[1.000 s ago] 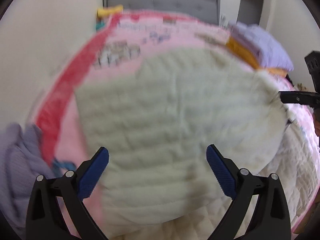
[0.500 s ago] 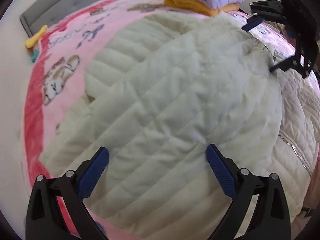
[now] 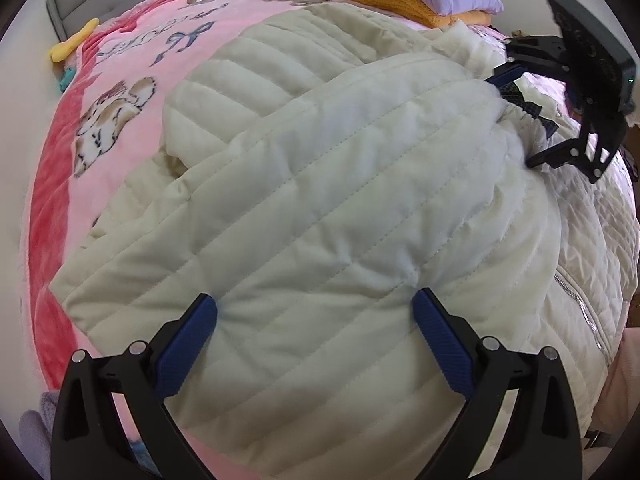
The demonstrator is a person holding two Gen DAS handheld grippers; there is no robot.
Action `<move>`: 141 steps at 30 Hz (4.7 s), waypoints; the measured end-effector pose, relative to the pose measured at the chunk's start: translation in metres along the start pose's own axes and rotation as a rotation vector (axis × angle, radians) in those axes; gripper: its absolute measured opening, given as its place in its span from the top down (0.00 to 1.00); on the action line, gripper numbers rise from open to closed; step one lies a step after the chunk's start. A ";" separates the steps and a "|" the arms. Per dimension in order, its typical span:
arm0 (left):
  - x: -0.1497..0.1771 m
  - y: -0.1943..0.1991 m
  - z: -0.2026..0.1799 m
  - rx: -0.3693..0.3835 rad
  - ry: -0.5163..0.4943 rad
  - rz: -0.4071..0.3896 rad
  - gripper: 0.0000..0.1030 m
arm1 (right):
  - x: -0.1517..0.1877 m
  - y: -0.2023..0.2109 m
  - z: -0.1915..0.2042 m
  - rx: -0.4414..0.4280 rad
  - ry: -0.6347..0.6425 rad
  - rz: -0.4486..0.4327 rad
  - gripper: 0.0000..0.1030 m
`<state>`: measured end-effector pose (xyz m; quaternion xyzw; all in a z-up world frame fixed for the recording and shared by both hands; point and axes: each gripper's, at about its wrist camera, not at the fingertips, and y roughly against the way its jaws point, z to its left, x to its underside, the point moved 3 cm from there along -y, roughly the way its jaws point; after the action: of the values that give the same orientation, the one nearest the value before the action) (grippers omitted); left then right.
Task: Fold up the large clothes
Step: 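Smooth the folded jacket flat with both open tools, then grasp the jacket hem edge with both tools, then lift the hem with both tools and fold it toward the collar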
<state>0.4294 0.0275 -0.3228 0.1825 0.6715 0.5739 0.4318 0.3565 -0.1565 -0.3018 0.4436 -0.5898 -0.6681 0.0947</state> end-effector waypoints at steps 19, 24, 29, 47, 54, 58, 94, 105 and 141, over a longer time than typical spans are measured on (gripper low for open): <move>0.150 0.101 -0.102 -0.086 0.297 -0.051 0.06 | 0.158 0.119 0.110 0.278 -0.481 0.129 0.14; 0.185 0.090 -0.129 -0.080 0.376 0.001 0.06 | 0.182 0.118 0.136 0.291 -0.505 0.160 0.14; 0.211 0.068 -0.146 -0.112 0.351 0.083 0.06 | 0.208 0.094 0.147 0.239 -0.471 0.261 0.14; 0.236 0.097 -0.146 0.044 0.498 0.138 0.05 | 0.246 0.132 0.125 0.156 -0.618 0.219 0.12; 0.272 0.080 -0.123 0.177 0.875 0.128 0.05 | 0.266 0.120 0.112 0.030 -0.853 0.200 0.16; 0.281 0.078 -0.116 0.132 0.886 0.135 0.05 | 0.270 0.120 0.113 0.017 -0.884 0.194 0.15; 0.275 0.063 -0.128 0.256 0.890 0.139 0.74 | 0.268 0.131 0.108 -0.039 -0.994 0.206 0.65; 0.226 0.160 -0.109 0.155 0.956 -0.031 0.81 | 0.193 0.224 0.083 -0.009 -0.989 0.037 0.72; -0.021 0.032 0.161 0.018 1.333 -0.011 0.83 | 0.038 0.031 -0.257 0.088 -1.092 -0.011 0.72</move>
<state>0.5600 0.1196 -0.2799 -0.2113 0.8005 0.5558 -0.0744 0.5029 -0.3716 -0.2700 0.0390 -0.5781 -0.7766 -0.2474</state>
